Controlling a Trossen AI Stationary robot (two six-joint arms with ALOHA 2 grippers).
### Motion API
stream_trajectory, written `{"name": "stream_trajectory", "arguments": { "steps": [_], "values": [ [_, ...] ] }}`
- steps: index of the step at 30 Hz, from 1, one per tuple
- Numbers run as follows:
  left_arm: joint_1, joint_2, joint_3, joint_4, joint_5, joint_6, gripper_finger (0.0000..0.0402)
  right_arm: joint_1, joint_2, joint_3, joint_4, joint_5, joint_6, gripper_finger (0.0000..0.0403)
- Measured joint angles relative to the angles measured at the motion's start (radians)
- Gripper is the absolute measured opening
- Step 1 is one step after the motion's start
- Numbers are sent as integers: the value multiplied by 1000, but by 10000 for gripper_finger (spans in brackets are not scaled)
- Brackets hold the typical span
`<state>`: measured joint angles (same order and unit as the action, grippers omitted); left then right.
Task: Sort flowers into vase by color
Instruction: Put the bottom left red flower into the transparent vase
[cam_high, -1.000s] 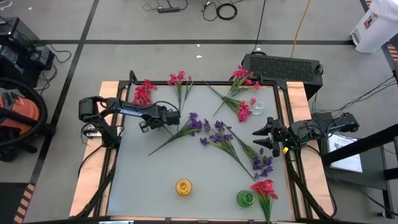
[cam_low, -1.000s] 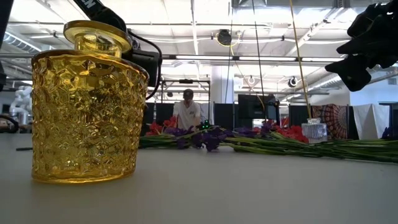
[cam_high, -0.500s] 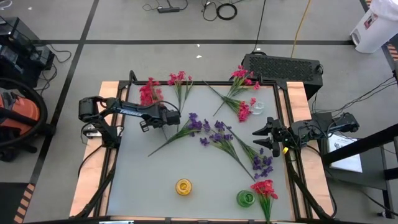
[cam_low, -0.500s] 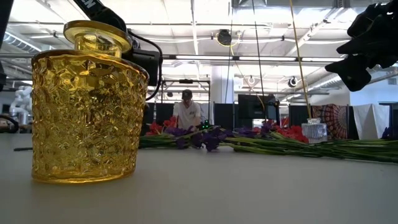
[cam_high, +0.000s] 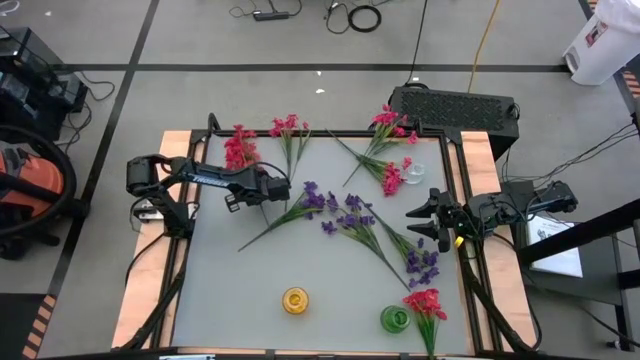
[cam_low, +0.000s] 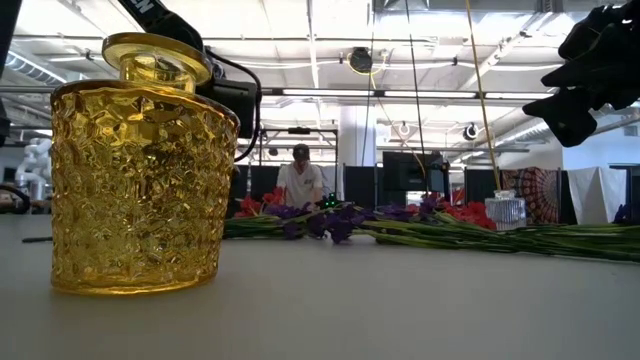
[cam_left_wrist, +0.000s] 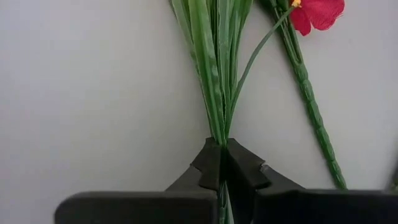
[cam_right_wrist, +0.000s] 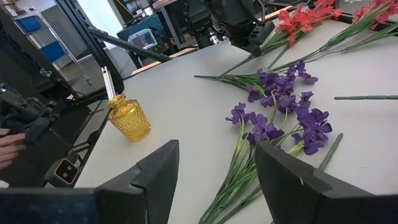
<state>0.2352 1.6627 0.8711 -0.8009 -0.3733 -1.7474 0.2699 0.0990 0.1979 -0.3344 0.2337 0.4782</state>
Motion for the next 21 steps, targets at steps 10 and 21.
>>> {"name": "stream_trajectory", "arguments": {
  "steps": [10, 21],
  "values": [
    [-35, -12, 32, -34, -49, -8, 26, 0, 0, 0, 0, 0, 0, 203],
    [-119, -101, 105, -192, -176, -122, 27, 0, 0, 0, 0, 0, 0, 203]
  ]
}}
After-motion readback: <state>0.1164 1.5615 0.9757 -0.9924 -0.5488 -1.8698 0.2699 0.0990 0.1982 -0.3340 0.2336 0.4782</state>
